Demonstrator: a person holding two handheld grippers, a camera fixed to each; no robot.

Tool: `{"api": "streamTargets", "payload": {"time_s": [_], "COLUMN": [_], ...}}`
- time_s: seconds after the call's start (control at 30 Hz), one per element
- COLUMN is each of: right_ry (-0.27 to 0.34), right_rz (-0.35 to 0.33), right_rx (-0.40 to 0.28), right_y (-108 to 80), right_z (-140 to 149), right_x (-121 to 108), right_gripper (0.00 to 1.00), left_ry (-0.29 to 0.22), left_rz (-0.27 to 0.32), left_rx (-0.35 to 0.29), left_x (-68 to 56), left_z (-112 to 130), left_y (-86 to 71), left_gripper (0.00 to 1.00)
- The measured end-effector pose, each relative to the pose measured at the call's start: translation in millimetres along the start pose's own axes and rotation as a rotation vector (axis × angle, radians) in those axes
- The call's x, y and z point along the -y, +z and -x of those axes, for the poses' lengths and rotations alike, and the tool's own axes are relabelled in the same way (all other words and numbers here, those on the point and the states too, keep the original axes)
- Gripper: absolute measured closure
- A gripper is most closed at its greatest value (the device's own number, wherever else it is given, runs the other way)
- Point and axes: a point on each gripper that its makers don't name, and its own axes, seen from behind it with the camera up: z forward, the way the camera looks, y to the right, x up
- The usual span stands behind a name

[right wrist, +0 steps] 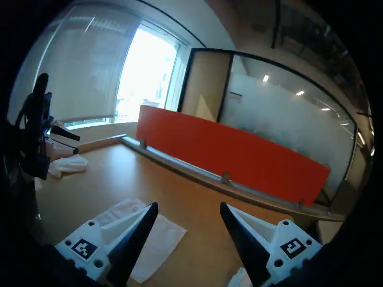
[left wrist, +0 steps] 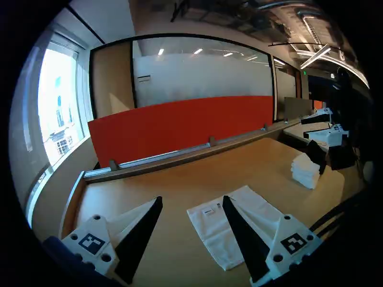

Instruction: Fold towel

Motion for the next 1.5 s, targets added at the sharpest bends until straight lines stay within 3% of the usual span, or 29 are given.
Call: {"api": "streamTargets", "payload": {"time_s": [0.27, 0.57, 0.87, 1.5], "right_ry": [0.018, 0.028, 0.014, -0.005], "right_rz": [-0.046, -0.089, -0.122, -0.169], "right_rx": [0.049, 0.089, 0.173, 0.307], "right_y": [6.1, 14.0, 21.7, 38.1], "right_z": [18.8, 54.3, 109.0, 209.1], "right_x": [11.4, 31.2, 51.9, 90.8], "right_gripper": [0.00, 0.00, 0.00, 0.00], "left_ry": [0.027, 0.053, 0.071, 0.078], "left_rz": [0.050, 0.075, 0.122, 0.186], "left_rx": [0.044, 0.091, 0.153, 0.316], "left_x": [-9.6, -18.5, -36.4, -59.9], "left_z": [14.2, 47.7, 93.5, 198.4], "left_y": [9.0, 17.9, 25.1, 42.3], "left_gripper": [0.07, 0.07, 0.07, 0.07]}}
